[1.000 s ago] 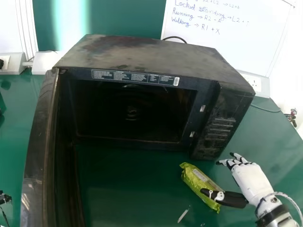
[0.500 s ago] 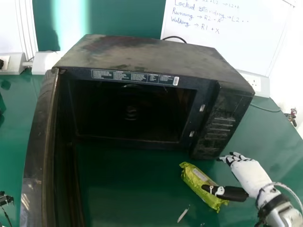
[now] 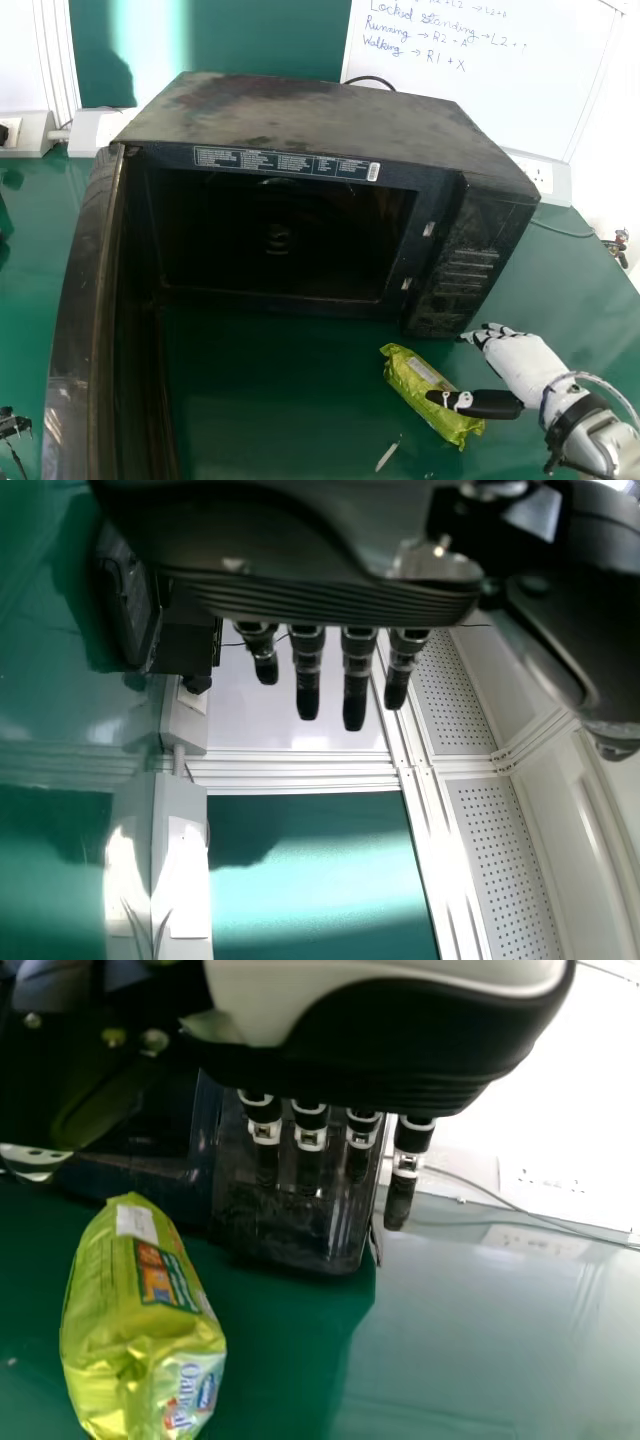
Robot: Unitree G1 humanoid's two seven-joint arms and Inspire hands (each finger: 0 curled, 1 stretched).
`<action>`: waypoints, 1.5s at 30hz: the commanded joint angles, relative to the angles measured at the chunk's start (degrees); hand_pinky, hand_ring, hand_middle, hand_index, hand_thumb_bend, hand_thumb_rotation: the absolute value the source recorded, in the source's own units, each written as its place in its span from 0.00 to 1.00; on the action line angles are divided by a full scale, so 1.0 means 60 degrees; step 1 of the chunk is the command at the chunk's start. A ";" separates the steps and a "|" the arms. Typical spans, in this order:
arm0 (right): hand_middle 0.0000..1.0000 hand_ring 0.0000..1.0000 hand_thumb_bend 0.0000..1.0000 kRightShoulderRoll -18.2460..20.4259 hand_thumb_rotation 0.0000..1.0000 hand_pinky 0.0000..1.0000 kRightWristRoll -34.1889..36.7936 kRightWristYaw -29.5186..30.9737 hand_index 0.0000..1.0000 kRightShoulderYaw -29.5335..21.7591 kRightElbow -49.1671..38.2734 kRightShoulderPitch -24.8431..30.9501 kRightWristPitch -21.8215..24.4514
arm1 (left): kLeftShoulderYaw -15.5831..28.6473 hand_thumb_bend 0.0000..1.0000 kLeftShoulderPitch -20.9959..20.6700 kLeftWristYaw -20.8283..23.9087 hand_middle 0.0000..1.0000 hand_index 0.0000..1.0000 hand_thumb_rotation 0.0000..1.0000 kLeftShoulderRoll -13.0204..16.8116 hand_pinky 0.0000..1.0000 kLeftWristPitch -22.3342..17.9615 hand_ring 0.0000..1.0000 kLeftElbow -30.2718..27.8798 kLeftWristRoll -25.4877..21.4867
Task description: Put biscuit inside oven
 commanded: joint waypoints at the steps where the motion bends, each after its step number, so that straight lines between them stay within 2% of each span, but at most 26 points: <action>1: 0.93 0.89 1.00 -0.0238 0.67 0.80 0.0068 0.0021 0.91 0.0105 0.0085 -0.0060 -0.0095 | -0.0015 0.92 0.0144 0.0063 0.92 0.98 1.00 -0.0065 0.96 -0.0012 0.93 -0.0109 0.0104; 5: 0.93 0.88 1.00 -0.0318 0.69 0.80 -0.0162 0.0032 0.91 0.0223 -0.0015 -0.0076 -0.0023 | -0.0055 0.91 0.0205 0.0044 0.92 0.98 1.00 -0.0092 0.96 -0.0077 0.93 -0.0155 0.0115; 17: 0.91 0.87 1.00 -0.0011 0.70 0.77 -0.1721 -0.0829 0.89 0.0468 -0.0677 0.0362 0.0117 | -0.0125 0.92 0.0329 0.0077 0.92 0.98 1.00 -0.0233 0.96 -0.0132 0.93 -0.0335 0.0278; 31: 0.91 0.87 1.00 0.0939 0.68 0.81 -0.3096 -0.1321 0.88 0.0483 -0.1920 0.1175 0.0548 | -0.0167 0.93 0.0366 0.0146 0.91 0.96 1.00 -0.0420 0.95 -0.0050 0.91 -0.0595 0.0451; 45: 0.89 0.84 0.99 0.1769 0.65 0.77 -0.3831 -0.1845 0.86 0.0738 -0.2075 0.1502 0.0641 | -0.0180 0.92 0.0453 0.0149 0.91 0.97 1.00 -0.0389 0.95 -0.0094 0.92 -0.0667 0.0497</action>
